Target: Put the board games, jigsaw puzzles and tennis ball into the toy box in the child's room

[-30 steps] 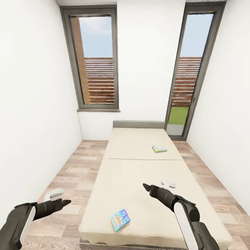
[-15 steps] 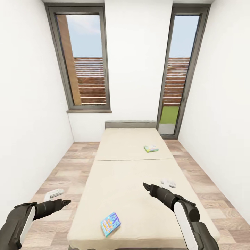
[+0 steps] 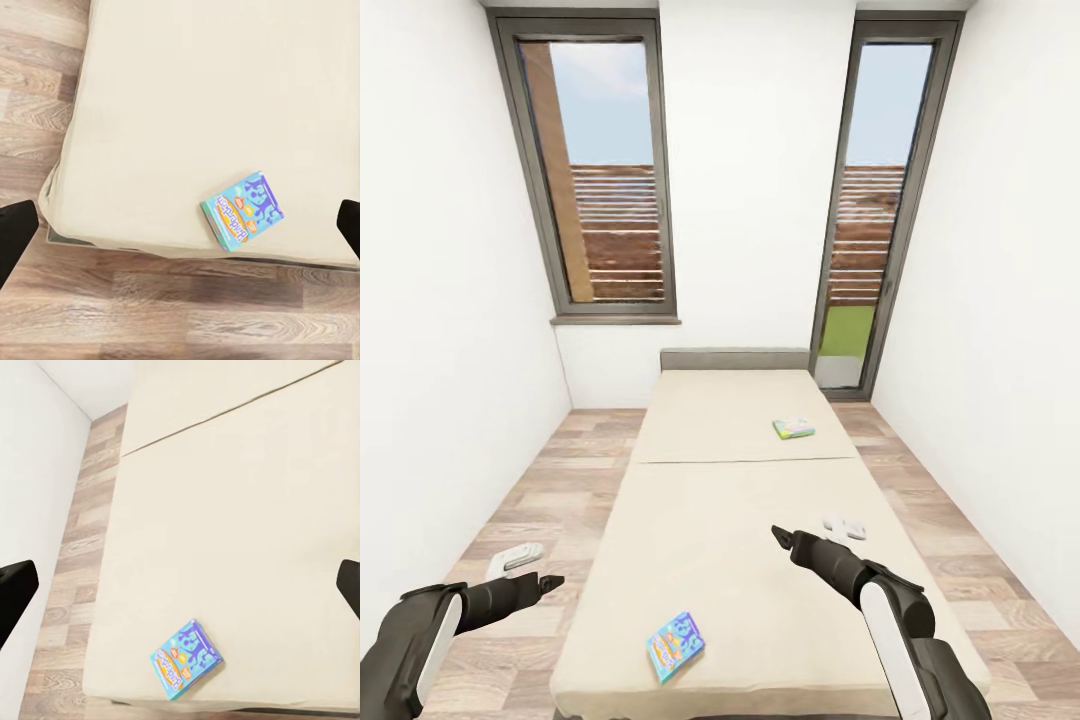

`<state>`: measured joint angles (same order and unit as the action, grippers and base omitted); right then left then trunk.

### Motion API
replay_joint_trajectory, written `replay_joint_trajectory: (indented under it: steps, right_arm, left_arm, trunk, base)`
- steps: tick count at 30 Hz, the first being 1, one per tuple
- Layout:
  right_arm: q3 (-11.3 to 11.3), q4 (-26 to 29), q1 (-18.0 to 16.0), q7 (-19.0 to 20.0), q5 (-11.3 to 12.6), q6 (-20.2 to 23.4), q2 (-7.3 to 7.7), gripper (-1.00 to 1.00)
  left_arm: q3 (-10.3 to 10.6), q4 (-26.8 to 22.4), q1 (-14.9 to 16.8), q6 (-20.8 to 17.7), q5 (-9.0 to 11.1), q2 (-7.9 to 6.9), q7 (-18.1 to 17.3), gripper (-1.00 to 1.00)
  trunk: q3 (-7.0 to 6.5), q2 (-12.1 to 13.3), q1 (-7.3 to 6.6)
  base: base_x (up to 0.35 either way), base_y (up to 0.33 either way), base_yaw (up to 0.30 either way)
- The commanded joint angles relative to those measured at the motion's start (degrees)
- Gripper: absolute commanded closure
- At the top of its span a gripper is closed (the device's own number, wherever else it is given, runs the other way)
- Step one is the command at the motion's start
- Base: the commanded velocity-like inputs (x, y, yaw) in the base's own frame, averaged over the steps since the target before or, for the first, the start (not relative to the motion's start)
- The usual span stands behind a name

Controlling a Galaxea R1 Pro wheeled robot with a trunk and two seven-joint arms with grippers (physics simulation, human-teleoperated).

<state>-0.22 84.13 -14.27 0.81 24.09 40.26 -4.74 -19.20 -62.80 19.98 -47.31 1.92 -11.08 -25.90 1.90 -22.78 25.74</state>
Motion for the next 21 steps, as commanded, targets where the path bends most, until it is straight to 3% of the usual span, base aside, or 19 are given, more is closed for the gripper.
replay_joint_trajectory:
  steps: [1,12,21]
  right_arm:
    - [-0.05,0.06,-0.05,0.08,0.00,0.27,-0.04,-1.00]
    - [-0.04,0.07,-0.05,0.07,-0.01,0.26,-0.09,-1.00]
    - [0.06,0.09,-0.05,-0.04,-0.01,0.24,-0.09,-1.00]
  left_arm:
    - [-0.10,-0.04,0.06,-0.42,0.19,0.01,-0.12,-1.00]
    - [-0.13,-0.04,0.06,-0.42,0.19,0.03,-0.12,-1.00]
    - [-0.06,-0.04,0.06,-0.42,0.19,0.09,-0.07,-1.00]
  trunk:
    - [0.14,-0.14,0.04]
    - [0.14,-0.14,0.04]
    - [0.14,-0.14,0.04]
  base:
    - [0.001,-0.041,0.000]
    - [0.016,-0.153,0.025]
    - [0.009,-0.039,0.046]
